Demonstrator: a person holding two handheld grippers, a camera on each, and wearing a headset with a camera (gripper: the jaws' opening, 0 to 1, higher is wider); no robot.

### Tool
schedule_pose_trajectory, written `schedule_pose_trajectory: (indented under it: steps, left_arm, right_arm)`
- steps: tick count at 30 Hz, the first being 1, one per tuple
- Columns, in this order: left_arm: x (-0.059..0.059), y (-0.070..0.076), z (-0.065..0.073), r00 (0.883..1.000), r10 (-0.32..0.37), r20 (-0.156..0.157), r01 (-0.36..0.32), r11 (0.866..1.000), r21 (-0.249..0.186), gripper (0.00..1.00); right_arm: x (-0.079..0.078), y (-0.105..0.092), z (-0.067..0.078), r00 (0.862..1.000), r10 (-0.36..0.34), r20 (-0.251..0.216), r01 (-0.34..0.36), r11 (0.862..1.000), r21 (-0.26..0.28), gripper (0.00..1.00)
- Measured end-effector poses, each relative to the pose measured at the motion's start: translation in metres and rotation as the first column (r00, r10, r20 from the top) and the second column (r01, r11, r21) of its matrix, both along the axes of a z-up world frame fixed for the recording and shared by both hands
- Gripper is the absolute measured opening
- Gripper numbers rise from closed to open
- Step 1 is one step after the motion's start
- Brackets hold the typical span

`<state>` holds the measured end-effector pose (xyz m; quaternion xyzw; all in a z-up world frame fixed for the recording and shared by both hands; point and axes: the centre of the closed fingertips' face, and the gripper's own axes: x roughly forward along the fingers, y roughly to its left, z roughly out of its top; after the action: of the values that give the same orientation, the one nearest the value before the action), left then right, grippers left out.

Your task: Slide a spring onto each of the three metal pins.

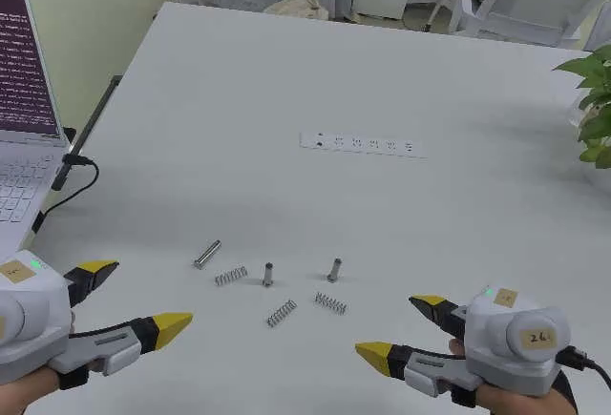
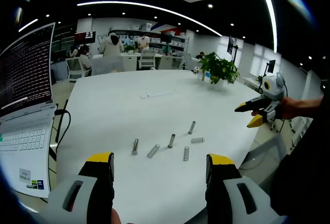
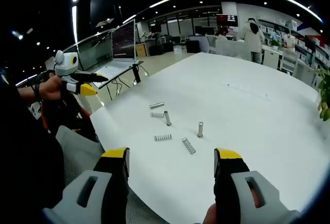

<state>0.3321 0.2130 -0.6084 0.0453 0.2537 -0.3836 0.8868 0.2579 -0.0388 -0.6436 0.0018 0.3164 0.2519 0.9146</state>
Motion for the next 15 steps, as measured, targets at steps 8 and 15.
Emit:
schedule_pose_trajectory:
  steps: [8,15]
  left_arm:
    - [-0.0035,0.0005,-0.0023,1.0,-0.005,-0.003,0.005,1.0,0.01,0.69]
    - [-0.0015,0.0016,-0.0005,1.0,-0.001,0.001,0.001,1.0,0.006,0.69]
  right_arm:
    - [-0.0013,0.0037,-0.0003,1.0,0.001,-0.001,-0.001,1.0,0.004,0.65]
    - [-0.0017,0.0049,0.0005,1.0,0.002,-0.001,-0.002,1.0,0.004,0.64]
